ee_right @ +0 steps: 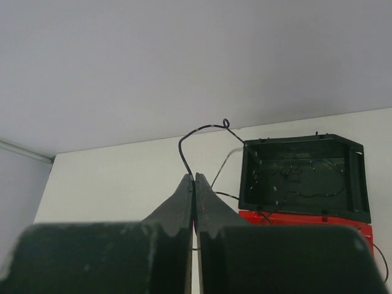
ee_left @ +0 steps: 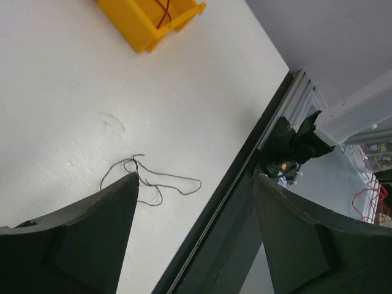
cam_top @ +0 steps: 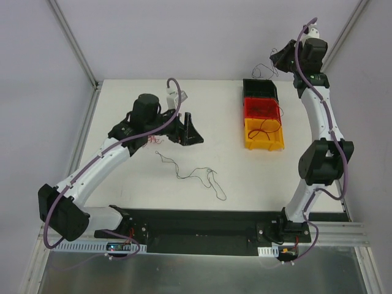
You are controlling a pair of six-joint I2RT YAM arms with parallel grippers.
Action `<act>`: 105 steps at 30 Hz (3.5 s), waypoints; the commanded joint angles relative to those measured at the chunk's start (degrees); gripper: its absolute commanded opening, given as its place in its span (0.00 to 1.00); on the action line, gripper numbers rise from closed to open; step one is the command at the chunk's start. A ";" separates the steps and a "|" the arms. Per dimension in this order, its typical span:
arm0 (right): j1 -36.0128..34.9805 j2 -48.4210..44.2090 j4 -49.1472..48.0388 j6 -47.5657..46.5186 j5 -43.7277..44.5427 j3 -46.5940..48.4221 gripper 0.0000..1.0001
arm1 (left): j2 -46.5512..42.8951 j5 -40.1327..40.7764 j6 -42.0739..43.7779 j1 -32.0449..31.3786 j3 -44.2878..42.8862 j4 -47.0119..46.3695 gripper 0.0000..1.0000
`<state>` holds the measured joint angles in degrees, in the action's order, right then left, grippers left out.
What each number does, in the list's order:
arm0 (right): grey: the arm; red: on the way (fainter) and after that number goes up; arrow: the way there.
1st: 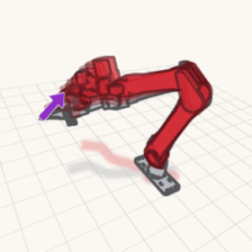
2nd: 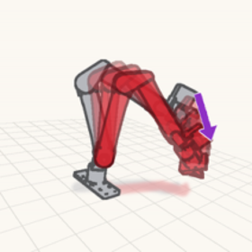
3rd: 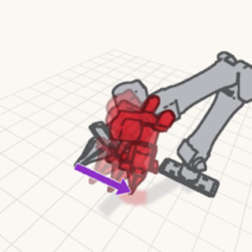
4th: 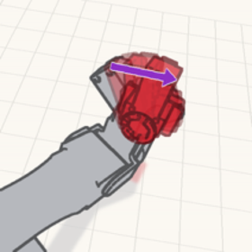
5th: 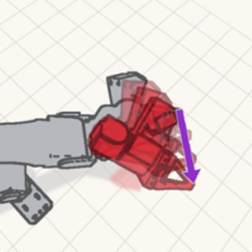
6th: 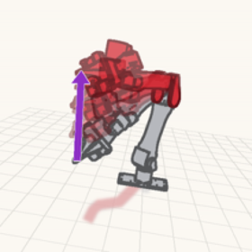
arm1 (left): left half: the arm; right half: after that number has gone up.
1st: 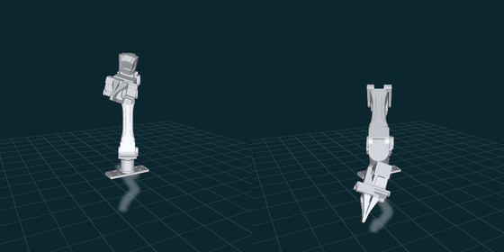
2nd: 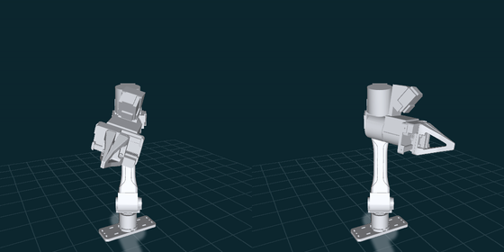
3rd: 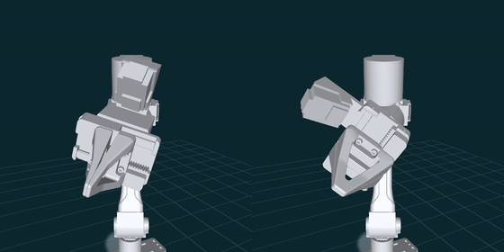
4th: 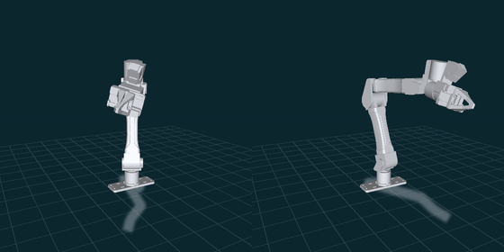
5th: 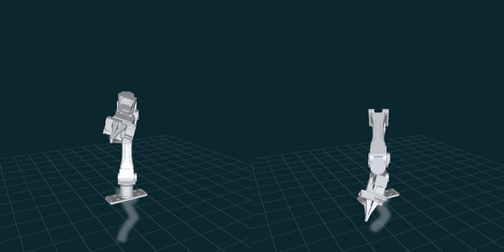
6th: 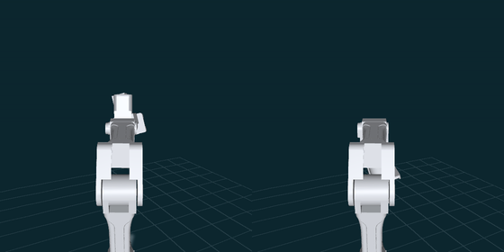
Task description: Untangle the cables
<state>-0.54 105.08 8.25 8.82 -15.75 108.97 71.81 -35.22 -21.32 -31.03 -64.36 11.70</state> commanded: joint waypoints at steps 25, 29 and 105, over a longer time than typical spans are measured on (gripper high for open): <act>4.40 9.10 -10.27 10.43 -5.08 11.62 0.00 | 6.24 10.09 18.07 5.45 -14.66 11.67 0.73; 4.84 9.27 -8.51 10.08 -5.08 12.59 0.00 | 6.24 9.73 17.98 5.45 -14.22 11.41 0.73; -40.75 -16.83 -4.38 -8.37 9.34 -55.34 0.99 | -9.40 30.12 14.47 5.36 -3.76 2.63 0.79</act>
<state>-35.05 92.92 11.05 1.48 -1.69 60.53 67.51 -12.40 -6.81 -25.80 -70.19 19.99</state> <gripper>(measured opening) 0.983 0.780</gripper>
